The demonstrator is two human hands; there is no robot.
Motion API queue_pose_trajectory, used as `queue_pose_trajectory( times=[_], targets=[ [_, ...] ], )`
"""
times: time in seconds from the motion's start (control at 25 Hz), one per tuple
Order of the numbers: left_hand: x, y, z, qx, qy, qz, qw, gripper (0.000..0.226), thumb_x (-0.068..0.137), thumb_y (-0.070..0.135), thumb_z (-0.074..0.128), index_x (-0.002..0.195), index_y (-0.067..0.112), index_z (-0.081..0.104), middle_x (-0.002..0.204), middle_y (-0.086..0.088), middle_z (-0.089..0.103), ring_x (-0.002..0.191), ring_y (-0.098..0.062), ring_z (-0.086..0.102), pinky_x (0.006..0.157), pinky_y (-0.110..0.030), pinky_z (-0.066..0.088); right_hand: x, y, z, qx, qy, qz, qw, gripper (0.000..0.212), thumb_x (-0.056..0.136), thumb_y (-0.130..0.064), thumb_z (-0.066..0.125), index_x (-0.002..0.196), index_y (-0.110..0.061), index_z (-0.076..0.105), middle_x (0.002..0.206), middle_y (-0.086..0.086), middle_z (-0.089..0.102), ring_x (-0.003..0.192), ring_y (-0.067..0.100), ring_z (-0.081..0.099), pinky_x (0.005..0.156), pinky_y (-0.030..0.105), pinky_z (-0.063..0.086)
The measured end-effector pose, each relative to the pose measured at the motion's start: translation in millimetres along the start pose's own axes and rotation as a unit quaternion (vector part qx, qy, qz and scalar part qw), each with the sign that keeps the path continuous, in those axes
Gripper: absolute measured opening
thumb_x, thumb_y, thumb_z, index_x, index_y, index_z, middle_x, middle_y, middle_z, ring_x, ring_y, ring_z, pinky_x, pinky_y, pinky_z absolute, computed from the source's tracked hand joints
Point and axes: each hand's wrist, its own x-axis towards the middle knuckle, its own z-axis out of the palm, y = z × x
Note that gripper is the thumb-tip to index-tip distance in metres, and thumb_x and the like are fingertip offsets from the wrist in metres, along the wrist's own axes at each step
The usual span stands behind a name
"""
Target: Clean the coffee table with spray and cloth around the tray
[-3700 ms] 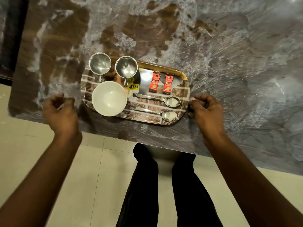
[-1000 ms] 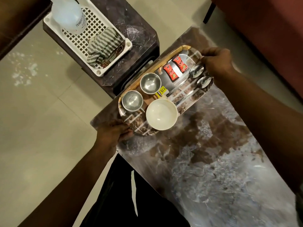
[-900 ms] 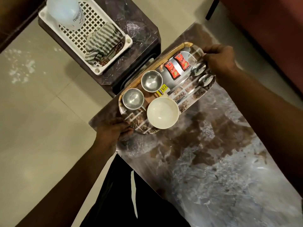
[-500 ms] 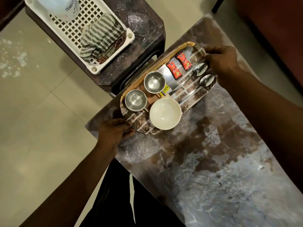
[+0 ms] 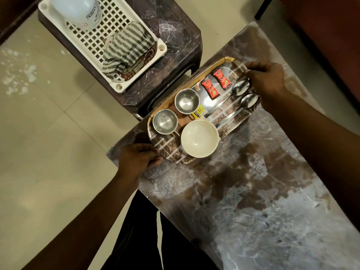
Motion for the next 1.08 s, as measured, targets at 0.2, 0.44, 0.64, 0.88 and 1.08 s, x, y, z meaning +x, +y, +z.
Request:
queue_pose_trajectory(
  times=[0.2, 0.44, 0.64, 0.88, 1.08],
  targets=[
    [-16.0, 37.8, -34.5, 0.028, 0.023, 0.041, 0.999, 0.016, 0.089, -0.011, 0.077, 0.105, -0.015, 0.075, 0.095, -0.028, 0.077, 0.069, -0.031, 0.073, 0.058, -0.025, 0.067, -34.7, -7.0, 9.4, -0.039, 0.015, -0.068, 0.997, 0.022, 0.096, -0.023, 0.073, 0.117, -0.025, 0.078, 0.116, -0.010, 0.077, 0.098, 0.019, 0.079, 0.084, 0.045, 0.066],
    [-30.8, 128.7, -87.7, 0.044, 0.068, 0.198, 0.977, 0.017, 0.092, 0.002, 0.080, 0.108, -0.003, 0.079, 0.097, -0.023, 0.076, 0.091, -0.034, 0.073, 0.083, -0.036, 0.062, -125.6, -53.0, 65.4, -0.071, -0.086, -0.201, 0.973, 0.034, 0.095, -0.023, 0.072, 0.129, -0.023, 0.073, 0.144, -0.001, 0.064, 0.129, 0.011, 0.059, 0.113, 0.037, 0.049],
    [-16.3, 202.5, -109.5, 0.058, 0.062, 0.266, 0.960, 0.033, 0.087, 0.016, 0.090, 0.116, 0.005, 0.076, 0.096, -0.006, 0.077, 0.088, -0.018, 0.072, 0.083, -0.037, 0.061, -176.7, -102.7, 128.6, -0.068, -0.112, -0.192, 0.973, 0.038, 0.099, -0.026, 0.073, 0.136, -0.021, 0.069, 0.149, 0.002, 0.060, 0.133, 0.017, 0.058, 0.114, 0.041, 0.050],
    [8.1, 279.8, -142.4, 0.116, 0.013, 0.305, 0.945, 0.068, 0.081, 0.029, 0.095, 0.139, 0.016, 0.063, 0.129, -0.005, 0.070, 0.113, -0.018, 0.072, 0.109, -0.047, 0.060, -200.7, -157.2, 187.4, -0.043, -0.045, -0.116, 0.991, 0.044, 0.097, -0.027, 0.074, 0.139, -0.017, 0.066, 0.146, 0.005, 0.061, 0.126, 0.017, 0.062, 0.109, 0.045, 0.054],
    [39.8, 334.5, -158.4, 0.246, 0.004, 0.379, 0.892, 0.112, 0.069, 0.055, 0.093, 0.163, 0.024, 0.038, 0.166, -0.005, 0.046, 0.148, -0.024, 0.055, 0.120, -0.047, 0.052, -185.7, -180.6, 214.3, -0.082, -0.006, -0.044, 0.996, 0.060, 0.097, -0.019, 0.073, 0.153, -0.014, 0.051, 0.155, 0.010, 0.050, 0.132, 0.019, 0.053, 0.104, 0.021, 0.037]
  ],
)
